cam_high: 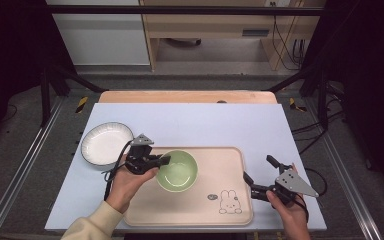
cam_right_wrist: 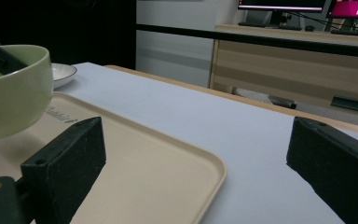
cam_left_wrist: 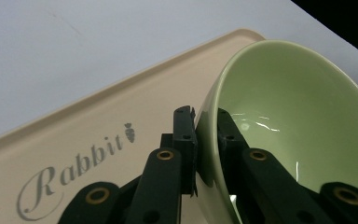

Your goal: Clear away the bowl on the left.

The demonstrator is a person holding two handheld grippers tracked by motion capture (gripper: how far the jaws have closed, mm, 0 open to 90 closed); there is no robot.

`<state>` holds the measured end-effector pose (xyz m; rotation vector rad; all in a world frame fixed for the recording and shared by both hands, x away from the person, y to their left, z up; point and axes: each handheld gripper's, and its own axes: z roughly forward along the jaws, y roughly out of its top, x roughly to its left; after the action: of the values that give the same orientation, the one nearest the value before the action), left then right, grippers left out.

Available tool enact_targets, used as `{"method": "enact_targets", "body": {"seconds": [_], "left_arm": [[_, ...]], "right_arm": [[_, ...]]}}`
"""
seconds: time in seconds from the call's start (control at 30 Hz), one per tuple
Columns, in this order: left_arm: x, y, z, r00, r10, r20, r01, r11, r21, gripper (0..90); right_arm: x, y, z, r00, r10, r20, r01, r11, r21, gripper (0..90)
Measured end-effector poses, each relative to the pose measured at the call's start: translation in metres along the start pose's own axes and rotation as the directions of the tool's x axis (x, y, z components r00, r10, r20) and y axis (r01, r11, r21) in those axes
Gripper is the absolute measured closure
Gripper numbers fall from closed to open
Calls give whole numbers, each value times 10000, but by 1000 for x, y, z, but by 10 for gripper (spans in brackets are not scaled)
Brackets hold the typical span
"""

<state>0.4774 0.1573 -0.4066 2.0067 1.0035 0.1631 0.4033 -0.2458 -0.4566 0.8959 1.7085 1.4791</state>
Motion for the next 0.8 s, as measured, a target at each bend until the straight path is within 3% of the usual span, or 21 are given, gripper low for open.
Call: {"method": "enact_targets", "body": {"seconds": [0.27,0.8], "left_arm": [[-10,-7,11,9994,239,263,-250,9987,453,819],[-23,-7,26,9973,422,596,-471,9955,827,819]], "right_arm": [[0,0,0,10000,-7,4,7,10000,12,46],[-1,0,-1,10000,52,15,-52,10000,-50,47]]}}
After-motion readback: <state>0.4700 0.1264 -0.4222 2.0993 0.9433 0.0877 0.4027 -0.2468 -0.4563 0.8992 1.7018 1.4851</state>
